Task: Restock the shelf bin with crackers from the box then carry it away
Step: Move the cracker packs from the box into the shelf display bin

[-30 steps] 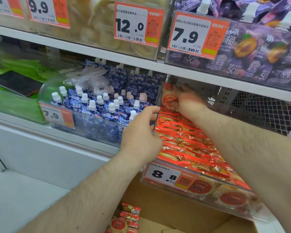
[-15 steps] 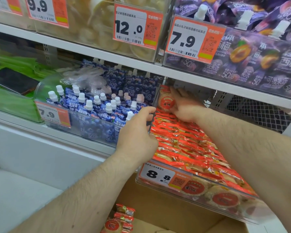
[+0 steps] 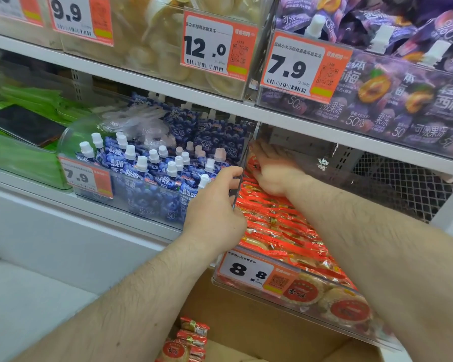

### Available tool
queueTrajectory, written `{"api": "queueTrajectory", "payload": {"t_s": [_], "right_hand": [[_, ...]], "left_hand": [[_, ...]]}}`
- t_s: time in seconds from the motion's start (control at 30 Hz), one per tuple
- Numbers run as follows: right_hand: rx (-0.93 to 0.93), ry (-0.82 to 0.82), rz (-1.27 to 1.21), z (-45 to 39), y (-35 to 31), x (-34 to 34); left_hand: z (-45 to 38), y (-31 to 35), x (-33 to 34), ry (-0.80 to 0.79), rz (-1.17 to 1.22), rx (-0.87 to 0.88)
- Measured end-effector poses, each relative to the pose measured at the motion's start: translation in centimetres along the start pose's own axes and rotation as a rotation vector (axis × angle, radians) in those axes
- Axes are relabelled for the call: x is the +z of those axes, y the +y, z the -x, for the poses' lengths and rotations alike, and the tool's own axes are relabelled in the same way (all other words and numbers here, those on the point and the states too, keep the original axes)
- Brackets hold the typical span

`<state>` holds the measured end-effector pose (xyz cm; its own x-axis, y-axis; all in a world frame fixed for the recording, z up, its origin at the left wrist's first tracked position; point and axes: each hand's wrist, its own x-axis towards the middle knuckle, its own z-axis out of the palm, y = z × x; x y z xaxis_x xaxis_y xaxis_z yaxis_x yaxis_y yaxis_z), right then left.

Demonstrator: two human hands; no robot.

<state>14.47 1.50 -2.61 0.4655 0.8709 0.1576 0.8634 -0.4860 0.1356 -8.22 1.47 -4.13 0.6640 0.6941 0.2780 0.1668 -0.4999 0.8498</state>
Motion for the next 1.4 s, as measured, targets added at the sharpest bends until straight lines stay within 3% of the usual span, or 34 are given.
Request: {"api": "queueTrajectory", "payload": {"t_s": [0.2, 0.47, 0.67, 0.87, 1.0, 1.07, 1.13, 1.2, 1.33, 1.4], "right_hand": [[0.025, -0.056, -0.033, -0.4, 0.8, -0.8], [-0.015, 0.066, 0.023, 4.2, 0.2, -4.2], [-0.103, 0.243, -0.174, 11.0, -2.8, -5.3], [-0.201, 0.49, -0.313, 17.3, -5.6, -3.8], [-0.452, 0.731, -0.189, 21.1, -7.4, -2.0], [-0.561, 0.741, -0.228, 23.1, -8.8, 0.1], [-0.539, 0.627, -0.386, 24.6, -10.2, 3.8], [-0.356, 0.418, -0.572, 25.5, -11.3, 8.3], [0.202, -0.27, -0.658, 24.7, -13.7, 17.4], [0.346, -0.487, -0.689, 24.0, -15.4, 21.4]], "left_hand": [[0.0, -0.1, 0.0, 0.0, 0.016, 0.028], [0.1, 0.2, -0.8, -0.054, 0.092, 0.039], [1.9, 0.7, -1.6, 0.067, -0.1, 0.334], [5.3, -0.7, -3.0, -0.211, -0.2, 0.397], [7.2, -2.8, -3.0, -0.519, -0.384, 0.34], [7.7, -4.1, -2.5, -0.627, -0.445, 0.307], [8.0, -5.4, -2.2, -0.748, -0.548, 0.234], [8.1, -6.2, -2.1, -0.893, -0.658, 0.126], [7.5, -8.1, -2.0, -1.02, -0.713, -0.056], [7.1, -9.1, -1.9, -1.025, -0.721, -0.094]]}}
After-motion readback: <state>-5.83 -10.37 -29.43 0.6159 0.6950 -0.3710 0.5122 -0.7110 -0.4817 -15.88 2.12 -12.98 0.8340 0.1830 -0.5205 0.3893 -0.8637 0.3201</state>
